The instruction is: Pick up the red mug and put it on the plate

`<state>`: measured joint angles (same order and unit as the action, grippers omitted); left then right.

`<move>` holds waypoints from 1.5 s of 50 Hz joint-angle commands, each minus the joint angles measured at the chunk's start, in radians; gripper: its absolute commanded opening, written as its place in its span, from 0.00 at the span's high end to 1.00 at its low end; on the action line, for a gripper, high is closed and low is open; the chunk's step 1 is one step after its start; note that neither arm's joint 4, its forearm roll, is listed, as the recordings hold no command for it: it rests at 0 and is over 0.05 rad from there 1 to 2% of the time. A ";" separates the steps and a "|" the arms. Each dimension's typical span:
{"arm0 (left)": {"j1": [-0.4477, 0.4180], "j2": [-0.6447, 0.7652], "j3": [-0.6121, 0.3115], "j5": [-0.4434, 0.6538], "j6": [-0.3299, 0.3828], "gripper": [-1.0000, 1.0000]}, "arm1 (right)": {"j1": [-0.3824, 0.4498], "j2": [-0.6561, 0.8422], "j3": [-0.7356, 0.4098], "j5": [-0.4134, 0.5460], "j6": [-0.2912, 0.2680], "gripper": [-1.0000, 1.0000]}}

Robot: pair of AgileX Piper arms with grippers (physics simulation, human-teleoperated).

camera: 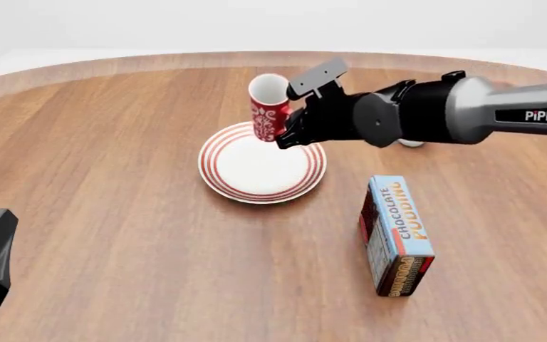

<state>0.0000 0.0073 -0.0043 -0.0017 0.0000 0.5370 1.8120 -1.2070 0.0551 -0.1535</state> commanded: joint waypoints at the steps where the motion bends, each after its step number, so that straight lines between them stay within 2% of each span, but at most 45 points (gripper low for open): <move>1: 0.000 0.000 0.000 0.000 0.000 0.00 | 0.001 0.041 -0.017 -0.017 0.016 1.00; 36: 0.000 0.000 0.000 0.000 0.000 0.00 | 0.007 0.153 -0.062 -0.032 0.040 1.00; 75: 0.000 0.000 0.000 0.000 0.000 0.00 | 0.014 0.195 -0.056 -0.055 0.045 1.00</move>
<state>0.0000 0.0073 -0.0043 -0.0017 0.0000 0.5493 2.0026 -1.2587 0.0046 -0.1140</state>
